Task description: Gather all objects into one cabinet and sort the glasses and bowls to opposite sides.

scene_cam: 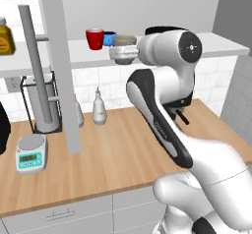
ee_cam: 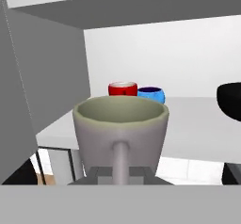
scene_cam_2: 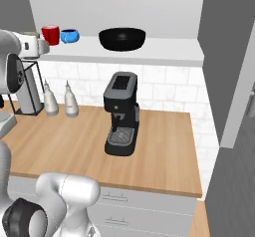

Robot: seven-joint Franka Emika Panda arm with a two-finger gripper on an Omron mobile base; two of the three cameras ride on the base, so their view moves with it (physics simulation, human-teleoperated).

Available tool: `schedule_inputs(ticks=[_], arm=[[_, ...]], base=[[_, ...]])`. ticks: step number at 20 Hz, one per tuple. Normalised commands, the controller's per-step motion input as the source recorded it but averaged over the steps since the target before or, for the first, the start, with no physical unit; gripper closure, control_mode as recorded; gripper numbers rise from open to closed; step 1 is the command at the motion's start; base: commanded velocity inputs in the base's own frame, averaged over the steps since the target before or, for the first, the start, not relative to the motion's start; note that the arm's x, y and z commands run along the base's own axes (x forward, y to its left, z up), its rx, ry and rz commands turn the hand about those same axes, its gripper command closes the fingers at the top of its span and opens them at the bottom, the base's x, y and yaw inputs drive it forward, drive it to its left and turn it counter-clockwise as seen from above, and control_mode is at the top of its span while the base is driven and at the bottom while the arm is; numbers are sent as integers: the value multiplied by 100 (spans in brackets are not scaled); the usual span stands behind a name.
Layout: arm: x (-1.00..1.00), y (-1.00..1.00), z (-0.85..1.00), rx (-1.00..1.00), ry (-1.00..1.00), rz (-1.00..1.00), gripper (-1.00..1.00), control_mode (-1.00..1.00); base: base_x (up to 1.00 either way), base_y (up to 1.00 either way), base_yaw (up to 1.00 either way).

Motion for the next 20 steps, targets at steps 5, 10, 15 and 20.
schedule_inputs(ticks=[5,10,15,20], arm=[[56,2,-15,0,-1,0,100,-100],[62,0,-19,0,-3,0,100,-100],[77,7,-2,0,-1,-1,100,-100],[66,22,0,0,0,-2,100,-100]], base=[[0,0,0],[0,0,0],[0,0,0],[0,0,0]])
